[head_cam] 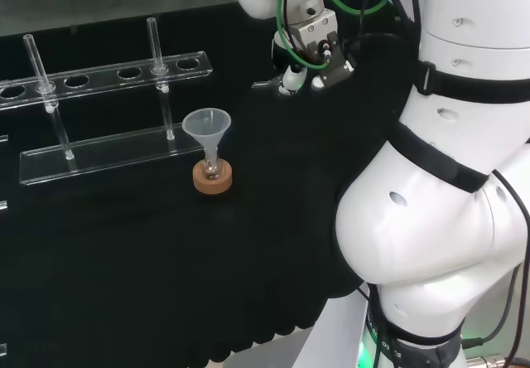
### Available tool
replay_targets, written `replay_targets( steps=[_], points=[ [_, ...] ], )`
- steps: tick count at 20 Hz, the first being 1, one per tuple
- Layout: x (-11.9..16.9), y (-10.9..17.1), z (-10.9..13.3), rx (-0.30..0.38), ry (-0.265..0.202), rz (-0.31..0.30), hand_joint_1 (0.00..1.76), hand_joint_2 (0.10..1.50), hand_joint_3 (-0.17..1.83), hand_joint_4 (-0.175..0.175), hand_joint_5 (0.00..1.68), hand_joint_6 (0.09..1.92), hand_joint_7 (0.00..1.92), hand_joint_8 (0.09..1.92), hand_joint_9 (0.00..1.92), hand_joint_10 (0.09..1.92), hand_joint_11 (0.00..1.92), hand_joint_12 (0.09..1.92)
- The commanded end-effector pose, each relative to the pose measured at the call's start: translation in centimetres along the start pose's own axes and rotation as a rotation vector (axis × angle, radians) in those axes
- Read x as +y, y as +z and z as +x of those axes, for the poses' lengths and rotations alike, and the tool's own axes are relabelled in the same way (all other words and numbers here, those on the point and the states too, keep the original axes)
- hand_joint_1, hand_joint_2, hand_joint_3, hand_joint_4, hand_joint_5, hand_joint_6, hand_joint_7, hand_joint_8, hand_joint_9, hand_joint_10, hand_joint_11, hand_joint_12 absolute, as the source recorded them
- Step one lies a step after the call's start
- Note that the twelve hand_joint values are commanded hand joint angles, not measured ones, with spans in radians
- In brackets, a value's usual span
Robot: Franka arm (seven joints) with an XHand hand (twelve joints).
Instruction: Pour all the NaCl from the weighing funnel into the round-bottom flask.
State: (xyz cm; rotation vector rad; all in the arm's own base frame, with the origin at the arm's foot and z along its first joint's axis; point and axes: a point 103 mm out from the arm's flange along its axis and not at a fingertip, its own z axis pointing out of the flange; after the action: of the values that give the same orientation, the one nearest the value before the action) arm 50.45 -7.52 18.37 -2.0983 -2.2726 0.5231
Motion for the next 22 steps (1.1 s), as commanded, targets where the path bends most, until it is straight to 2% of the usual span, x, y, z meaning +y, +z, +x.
replay_targets(
  steps=[1,5,9,13,22],
  points=[
    [-1.2,-1.5,3.7,-0.048,0.016,0.009,1.12,0.70,0.56,0.175,1.29,0.59,0.56,0.66,0.92,0.39,0.77,1.11],
    [-2.4,-1.6,3.5,-0.039,0.021,-0.016,1.12,0.70,0.55,0.175,1.29,0.59,0.56,0.66,0.92,0.39,0.77,1.10],
    [-6.3,-1.8,2.3,-0.043,0.041,-0.037,1.12,0.70,0.55,0.175,1.29,0.59,0.56,0.66,0.92,0.39,0.77,1.10],
    [-8.0,-3.4,3.4,-0.043,0.048,-0.023,1.12,0.70,0.55,0.175,1.29,0.59,0.56,0.66,0.92,0.39,0.77,1.10],
    [-10.5,-5.4,4.7,-0.064,0.066,-0.049,1.12,0.71,0.55,0.175,1.29,0.60,0.56,0.66,0.92,0.39,0.77,1.10]
  ],
)
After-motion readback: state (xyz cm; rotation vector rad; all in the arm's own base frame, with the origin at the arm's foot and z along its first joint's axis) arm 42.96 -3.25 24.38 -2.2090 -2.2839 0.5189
